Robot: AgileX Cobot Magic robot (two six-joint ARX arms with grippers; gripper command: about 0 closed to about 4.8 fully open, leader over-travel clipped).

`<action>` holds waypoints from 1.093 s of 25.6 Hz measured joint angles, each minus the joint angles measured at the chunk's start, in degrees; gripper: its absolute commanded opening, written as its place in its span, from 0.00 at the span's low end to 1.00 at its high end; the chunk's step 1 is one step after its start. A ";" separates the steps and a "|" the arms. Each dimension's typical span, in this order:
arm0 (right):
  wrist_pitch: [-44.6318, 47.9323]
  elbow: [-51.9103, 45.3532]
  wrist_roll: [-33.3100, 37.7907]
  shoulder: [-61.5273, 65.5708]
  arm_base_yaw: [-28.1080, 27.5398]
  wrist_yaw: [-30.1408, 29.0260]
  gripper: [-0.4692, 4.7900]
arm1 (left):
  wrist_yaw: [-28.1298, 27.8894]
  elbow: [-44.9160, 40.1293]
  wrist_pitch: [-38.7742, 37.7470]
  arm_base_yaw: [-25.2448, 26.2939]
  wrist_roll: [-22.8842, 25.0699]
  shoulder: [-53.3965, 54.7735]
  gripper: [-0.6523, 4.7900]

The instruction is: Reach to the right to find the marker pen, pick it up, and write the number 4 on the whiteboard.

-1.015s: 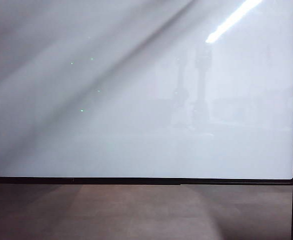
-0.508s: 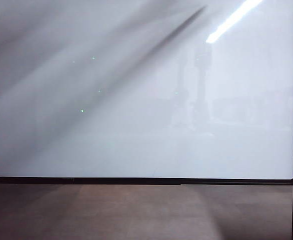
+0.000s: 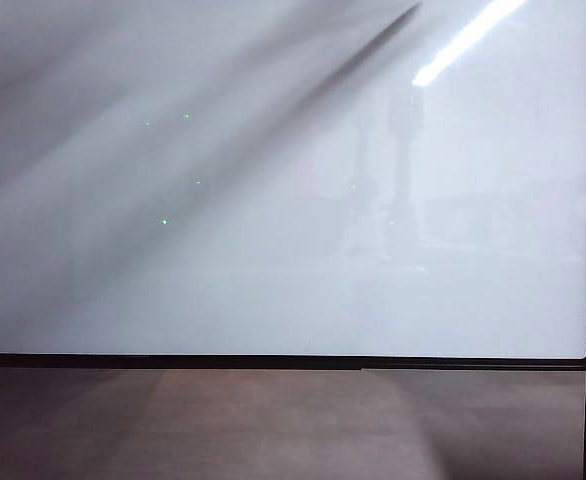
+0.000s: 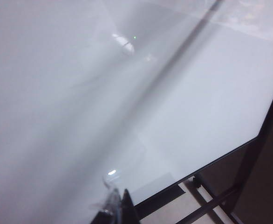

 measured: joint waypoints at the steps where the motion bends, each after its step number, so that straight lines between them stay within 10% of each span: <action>1: 0.00 0.00 -0.02 0.04 -0.28 -0.02 0.08 | 0.02 0.00 -0.04 0.00 0.00 0.00 0.11; 28: 0.59 0.02 -0.07 0.50 -5.35 -3.54 0.08 | 0.04 0.00 -3.65 0.00 0.00 -0.07 0.11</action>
